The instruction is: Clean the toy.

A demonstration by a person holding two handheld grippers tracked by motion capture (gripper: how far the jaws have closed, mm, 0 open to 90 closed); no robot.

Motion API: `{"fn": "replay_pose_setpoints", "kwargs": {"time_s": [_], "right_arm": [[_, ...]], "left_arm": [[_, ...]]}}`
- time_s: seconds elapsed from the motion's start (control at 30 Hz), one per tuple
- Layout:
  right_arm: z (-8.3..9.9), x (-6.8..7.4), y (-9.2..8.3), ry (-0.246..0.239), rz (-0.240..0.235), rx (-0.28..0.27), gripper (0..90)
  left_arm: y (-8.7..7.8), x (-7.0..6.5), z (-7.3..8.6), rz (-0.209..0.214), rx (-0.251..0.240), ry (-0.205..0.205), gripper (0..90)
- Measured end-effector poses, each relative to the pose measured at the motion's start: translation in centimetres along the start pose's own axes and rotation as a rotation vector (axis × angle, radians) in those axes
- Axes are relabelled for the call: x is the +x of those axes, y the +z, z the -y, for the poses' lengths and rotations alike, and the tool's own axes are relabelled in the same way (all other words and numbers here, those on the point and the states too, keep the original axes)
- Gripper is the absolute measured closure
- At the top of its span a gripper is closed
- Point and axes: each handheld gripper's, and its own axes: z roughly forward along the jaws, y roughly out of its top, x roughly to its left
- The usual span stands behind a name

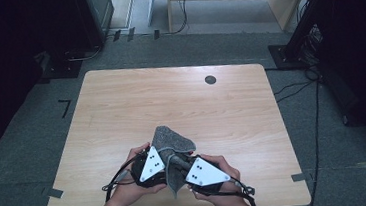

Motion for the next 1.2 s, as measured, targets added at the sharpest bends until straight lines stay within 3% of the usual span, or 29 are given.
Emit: {"fn": "replay_pose_setpoints", "kwargs": {"time_s": [0.07,0.17,0.23,0.27,0.33,0.37,0.47,0.53,0.63,0.7,0.77,0.83,0.9,0.97,1.03,1.1,1.2], "right_arm": [[0.2,-0.3,0.0,0.010,0.017,0.007,75.2],[0.8,-2.7,-0.9,0.186,0.053,-0.057,75.3],[1.3,-3.8,-1.6,0.282,0.081,-0.099,75.2],[1.4,-4.0,-1.8,0.299,0.062,-0.116,75.2],[1.4,-4.2,-1.5,0.301,0.006,-0.120,75.0],[1.5,-4.2,-1.3,0.307,0.002,-0.106,75.0],[2.3,-4.9,-0.7,0.349,0.026,-0.059,75.0],[2.9,-5.6,-0.8,0.360,0.088,0.002,75.1],[3.0,-5.9,-1.6,0.416,0.062,-0.065,74.7],[2.3,-5.3,-1.8,0.392,-0.014,-0.130,73.6],[1.7,-4.5,-1.4,0.363,-0.079,-0.141,73.0],[1.8,-4.4,-0.9,0.355,-0.057,-0.110,72.7],[2.6,-5.2,-0.7,0.406,-0.041,-0.091,72.7],[3.8,-6.2,-0.7,0.436,0.040,-0.027,73.7],[4.8,-7.1,-1.0,0.493,0.076,-0.003,74.5],[4.9,-7.4,-1.4,0.518,0.061,-0.047,74.7],[4.0,-6.6,-1.3,0.502,-0.027,-0.109,74.7]], "left_arm": [[-0.1,0.2,0.1,0.000,-0.005,-0.003,34.6],[-0.5,0.6,0.2,0.020,-0.042,-0.029,34.6],[-0.9,1.0,0.3,0.057,-0.089,-0.054,34.6],[-1.0,1.1,0.3,0.071,-0.102,-0.057,34.6],[-1.3,1.1,0.3,0.099,-0.148,-0.065,34.6],[-1.5,1.1,0.3,0.109,-0.162,-0.067,34.6],[-1.7,1.3,0.4,0.099,-0.163,-0.060,34.6],[-1.8,1.5,0.5,0.104,-0.176,-0.078,34.6],[-1.6,1.4,0.5,0.094,-0.161,-0.067,34.6],[-1.4,1.1,0.4,0.097,-0.148,-0.049,34.6],[-1.4,0.9,0.4,0.107,-0.155,-0.045,34.6],[-1.6,1.0,0.3,0.100,-0.157,-0.044,34.6],[-1.8,1.2,0.4,0.098,-0.166,-0.052,34.6],[-2.3,1.8,0.4,0.104,-0.205,-0.087,34.6],[-2.7,2.2,0.3,0.112,-0.235,-0.116,34.6],[-2.8,2.5,0.4,0.122,-0.247,-0.134,34.6],[-2.7,2.5,0.5,0.143,-0.255,-0.160,34.6]]}}
